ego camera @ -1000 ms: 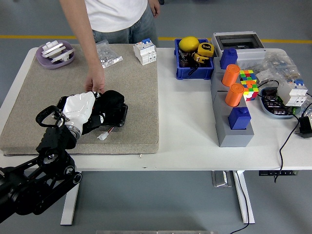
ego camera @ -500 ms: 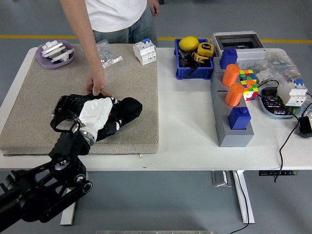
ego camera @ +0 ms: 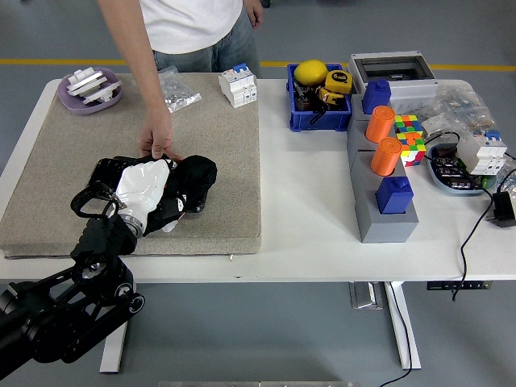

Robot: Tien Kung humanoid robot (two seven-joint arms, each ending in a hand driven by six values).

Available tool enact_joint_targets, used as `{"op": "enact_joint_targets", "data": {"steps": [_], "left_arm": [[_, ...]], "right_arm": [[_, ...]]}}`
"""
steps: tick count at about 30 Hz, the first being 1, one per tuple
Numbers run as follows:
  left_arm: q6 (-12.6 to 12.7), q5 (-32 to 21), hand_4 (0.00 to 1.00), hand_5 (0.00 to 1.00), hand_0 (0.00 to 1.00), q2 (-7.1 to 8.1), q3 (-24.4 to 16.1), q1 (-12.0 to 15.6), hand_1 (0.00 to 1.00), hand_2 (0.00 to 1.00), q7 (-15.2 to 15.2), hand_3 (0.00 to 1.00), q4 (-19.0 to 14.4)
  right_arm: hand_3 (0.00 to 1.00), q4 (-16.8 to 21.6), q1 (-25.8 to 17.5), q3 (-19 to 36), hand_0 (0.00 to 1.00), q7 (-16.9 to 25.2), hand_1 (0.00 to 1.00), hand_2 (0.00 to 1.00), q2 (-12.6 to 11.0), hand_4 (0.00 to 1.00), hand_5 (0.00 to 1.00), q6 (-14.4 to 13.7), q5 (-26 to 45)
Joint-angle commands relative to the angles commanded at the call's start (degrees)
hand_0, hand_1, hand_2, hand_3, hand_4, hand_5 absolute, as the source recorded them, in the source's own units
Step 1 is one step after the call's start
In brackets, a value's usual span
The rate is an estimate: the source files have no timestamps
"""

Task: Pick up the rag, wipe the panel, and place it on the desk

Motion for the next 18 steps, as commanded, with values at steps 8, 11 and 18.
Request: {"op": "enact_joint_targets", "data": {"steps": [8, 11, 18], "left_arm": [[0.45, 1.40, 0.477, 0.002, 0.257, 1.29, -3.96, 0.48, 0.365, 0.523, 0.17, 0.519, 1.61], [0.47, 1.62, 0.477, 0.002, 0.257, 1.88, -5.22, 0.42, 0.365, 0.523, 0.17, 0.519, 2.52], [0.18, 1.43, 0.478, 0.002, 0.256, 3.06, -7.65, 0.45, 0.364, 0.524, 0.24, 0.521, 4.54]], "right_arm": [[0.569, 0.00, -0.11, 0.10, 0.770, -0.01, 0.597, 0.613, 0.03, 0.998, 0.514, 0.02, -0.06], [0.569, 0.01, -0.11, 0.23, 0.770, -0.02, 0.597, 0.613, 0.00, 0.998, 0.514, 0.01, -0.12], [0.570, 0.01, -0.15, 0.44, 0.771, -0.06, 0.598, 0.613, 0.00, 0.998, 0.513, 0.03, -0.44]]}}
